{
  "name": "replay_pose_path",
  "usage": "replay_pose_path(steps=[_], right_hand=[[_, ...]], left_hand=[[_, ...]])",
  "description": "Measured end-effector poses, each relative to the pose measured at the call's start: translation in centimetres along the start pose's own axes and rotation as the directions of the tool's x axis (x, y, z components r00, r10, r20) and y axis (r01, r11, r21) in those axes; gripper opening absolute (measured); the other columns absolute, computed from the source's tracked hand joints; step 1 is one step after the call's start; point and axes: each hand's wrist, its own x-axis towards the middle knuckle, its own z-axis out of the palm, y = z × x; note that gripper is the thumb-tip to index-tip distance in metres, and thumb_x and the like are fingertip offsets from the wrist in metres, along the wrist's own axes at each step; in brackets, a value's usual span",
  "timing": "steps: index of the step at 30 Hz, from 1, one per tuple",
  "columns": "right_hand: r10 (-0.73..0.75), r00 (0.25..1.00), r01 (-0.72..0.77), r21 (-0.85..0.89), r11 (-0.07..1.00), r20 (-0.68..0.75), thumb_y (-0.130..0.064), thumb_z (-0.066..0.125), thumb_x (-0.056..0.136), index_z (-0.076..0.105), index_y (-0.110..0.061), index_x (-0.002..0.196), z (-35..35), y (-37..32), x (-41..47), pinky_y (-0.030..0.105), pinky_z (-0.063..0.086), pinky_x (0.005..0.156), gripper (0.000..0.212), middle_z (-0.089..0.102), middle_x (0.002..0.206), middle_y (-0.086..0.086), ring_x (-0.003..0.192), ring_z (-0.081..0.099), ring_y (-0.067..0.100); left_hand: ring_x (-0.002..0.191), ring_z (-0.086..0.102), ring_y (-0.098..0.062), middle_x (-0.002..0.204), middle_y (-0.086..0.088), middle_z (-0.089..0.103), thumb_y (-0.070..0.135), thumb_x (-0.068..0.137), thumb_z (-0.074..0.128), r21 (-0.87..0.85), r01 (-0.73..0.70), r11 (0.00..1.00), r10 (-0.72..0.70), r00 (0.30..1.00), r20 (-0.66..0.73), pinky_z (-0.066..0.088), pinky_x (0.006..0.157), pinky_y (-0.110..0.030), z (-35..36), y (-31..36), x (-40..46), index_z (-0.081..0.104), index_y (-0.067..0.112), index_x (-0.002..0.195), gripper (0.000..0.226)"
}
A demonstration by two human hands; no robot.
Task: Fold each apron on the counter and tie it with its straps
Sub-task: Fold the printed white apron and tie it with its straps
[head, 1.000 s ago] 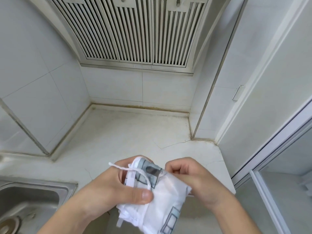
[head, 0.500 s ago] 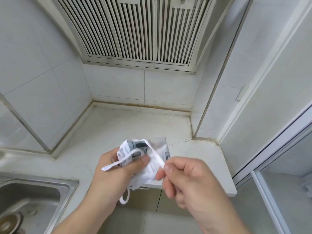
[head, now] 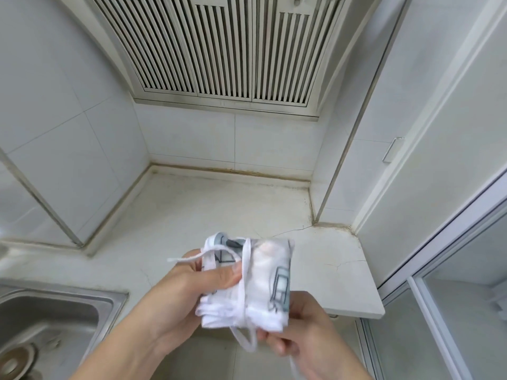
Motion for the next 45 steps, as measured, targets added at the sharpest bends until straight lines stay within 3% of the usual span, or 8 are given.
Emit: replay_pose_path(steps=[5, 11, 19, 30, 34, 37, 41, 45], right_hand=[[0.134, 0.966, -0.108, -0.128, 0.986, 0.220, -0.012, 0.070, 0.071, 0.071, -0.014, 0.070, -2.9, -2.0, 0.2, 0.028, 0.019, 0.051, 0.003, 0.047, 0.053, -0.006, 0.048, 0.036, 0.011], [0.109, 0.992, -0.093, -0.217, 0.972, 0.060, -0.018, 0.068, 0.088, 0.076, -0.010, 0.085, -5.0, -4.3, 0.9, 0.023, 0.014, 0.046, 0.011, 0.050, 0.056, 0.004, 0.047, 0.027, 0.011], [-0.004, 1.000, 0.004, -0.070, 0.998, -0.001, -0.017, 0.062, 0.081, 0.064, -0.005, 0.078, -3.9, -5.5, 0.4, 0.032, 0.013, 0.057, 0.013, 0.029, 0.064, 0.003, 0.061, 0.020, 0.019], [-0.169, 0.970, 0.003, -0.685, 0.728, -0.175, -0.054, 0.078, 0.075, 0.052, -0.021, 0.092, 0.5, -5.4, -0.1, 0.036, 0.054, 0.070, 0.045, 0.061, 0.082, -0.009, 0.074, 0.062, 0.006], [-0.290, 0.947, 0.093, -0.743, 0.662, -0.139, -0.037, 0.063, 0.099, 0.049, -0.019, 0.081, 0.3, -4.6, 0.4, 0.036, 0.041, 0.059, 0.029, 0.052, 0.064, -0.007, 0.058, 0.047, 0.013], [-0.296, 0.939, 0.120, -0.642, 0.757, -0.173, -0.031, 0.058, 0.105, 0.055, -0.014, 0.077, -0.2, -4.5, 0.5, 0.033, 0.034, 0.058, 0.032, 0.043, 0.059, -0.010, 0.058, 0.039, 0.008], [-0.191, 0.951, 0.140, -0.212, 0.967, -0.243, -0.029, 0.065, 0.095, 0.057, -0.009, 0.073, -0.5, -4.8, 0.8, 0.022, 0.037, 0.058, 0.030, 0.042, 0.066, 0.000, 0.062, 0.040, 0.012], [-0.017, 0.955, 0.065, 0.153, 0.986, -0.295, -0.019, 0.074, 0.088, 0.066, -0.007, 0.074, 0.4, -5.3, 0.9, 0.024, 0.045, 0.053, 0.020, 0.048, 0.066, 0.010, 0.057, 0.048, 0.017]], left_hand=[[0.096, 0.071, -0.044, 0.106, -0.034, 0.070, 0.011, 0.064, 0.093, 0.098, 0.031, 0.995, -0.047, 0.984, 0.171, 0.057, 0.087, -0.048, -1.3, -0.3, -0.1, 0.073, -0.005, 0.106, 0.049], [0.083, 0.070, -0.032, 0.092, -0.023, 0.072, 0.016, 0.055, 0.099, 0.316, 0.117, 0.941, -0.176, 0.971, 0.164, 0.054, 0.073, -0.034, -1.1, -0.6, -0.2, 0.078, 0.002, 0.092, 0.045], [0.076, 0.071, -0.030, 0.083, -0.018, 0.071, 0.007, 0.057, 0.094, 0.301, 0.185, 0.936, -0.213, 0.975, 0.062, 0.054, 0.064, -0.029, -0.3, -0.4, -0.1, 0.079, 0.010, 0.081, 0.028], [0.062, 0.058, -0.010, 0.065, 0.003, 0.062, 0.008, 0.082, 0.084, 0.507, 0.044, 0.861, -0.089, 0.994, 0.065, 0.045, 0.058, -0.020, 1.5, -0.8, 0.1, 0.076, 0.029, 0.070, 0.026], [0.068, 0.057, -0.018, 0.073, -0.006, 0.058, 0.022, 0.088, 0.083, 0.527, 0.023, 0.850, -0.091, 0.990, 0.103, 0.042, 0.067, -0.030, 1.2, -1.4, 0.2, 0.077, 0.013, 0.089, 0.011], [0.070, 0.066, -0.018, 0.074, -0.002, 0.068, 0.021, 0.090, 0.083, 0.467, 0.010, 0.884, -0.079, 0.989, 0.128, 0.049, 0.070, -0.026, 0.9, -1.5, 0.1, 0.078, 0.016, 0.085, 0.009], [0.102, 0.072, -0.034, 0.111, -0.020, 0.076, 0.022, 0.093, 0.079, 0.329, 0.029, 0.944, -0.110, 0.967, 0.229, 0.056, 0.094, -0.044, -0.2, -1.7, 0.3, 0.075, 0.004, 0.116, 0.030], [0.107, 0.070, -0.029, 0.114, -0.014, 0.075, 0.012, 0.097, 0.073, 0.286, -0.016, 0.958, -0.087, 0.935, 0.344, 0.054, 0.093, -0.037, -0.6, -1.6, 0.6, 0.074, 0.010, 0.120, 0.023]])
